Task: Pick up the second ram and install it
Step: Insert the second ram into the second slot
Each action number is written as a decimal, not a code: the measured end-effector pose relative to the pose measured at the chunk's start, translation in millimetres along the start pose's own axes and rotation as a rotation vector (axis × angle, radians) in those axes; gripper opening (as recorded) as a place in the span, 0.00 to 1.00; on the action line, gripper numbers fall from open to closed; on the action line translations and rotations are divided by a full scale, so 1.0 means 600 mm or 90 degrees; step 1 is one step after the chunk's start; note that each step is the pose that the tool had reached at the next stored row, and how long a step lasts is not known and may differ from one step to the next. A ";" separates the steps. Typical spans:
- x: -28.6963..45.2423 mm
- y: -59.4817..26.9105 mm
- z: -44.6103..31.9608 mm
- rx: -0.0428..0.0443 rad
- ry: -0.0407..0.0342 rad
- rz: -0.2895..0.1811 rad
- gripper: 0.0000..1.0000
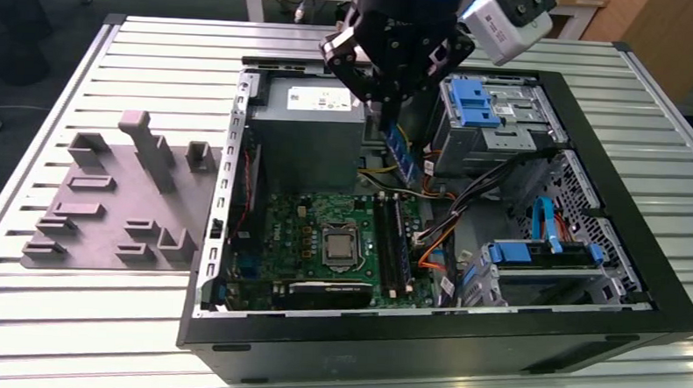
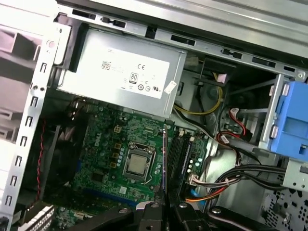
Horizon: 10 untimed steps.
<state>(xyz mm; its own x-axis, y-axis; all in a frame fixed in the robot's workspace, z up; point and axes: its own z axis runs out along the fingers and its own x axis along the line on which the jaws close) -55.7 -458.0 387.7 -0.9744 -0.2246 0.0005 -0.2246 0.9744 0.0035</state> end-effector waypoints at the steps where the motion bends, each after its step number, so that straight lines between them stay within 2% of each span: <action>1: 0.000 0.000 0.000 0.0000 0.0000 0.011 0.14; 10: 0.000 0.000 0.003 0.0000 -0.0004 0.113 0.14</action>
<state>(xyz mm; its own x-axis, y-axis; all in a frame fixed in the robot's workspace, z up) -55.7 -457.9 385.7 -0.9988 -0.0488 0.0005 -0.0488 0.9988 0.0034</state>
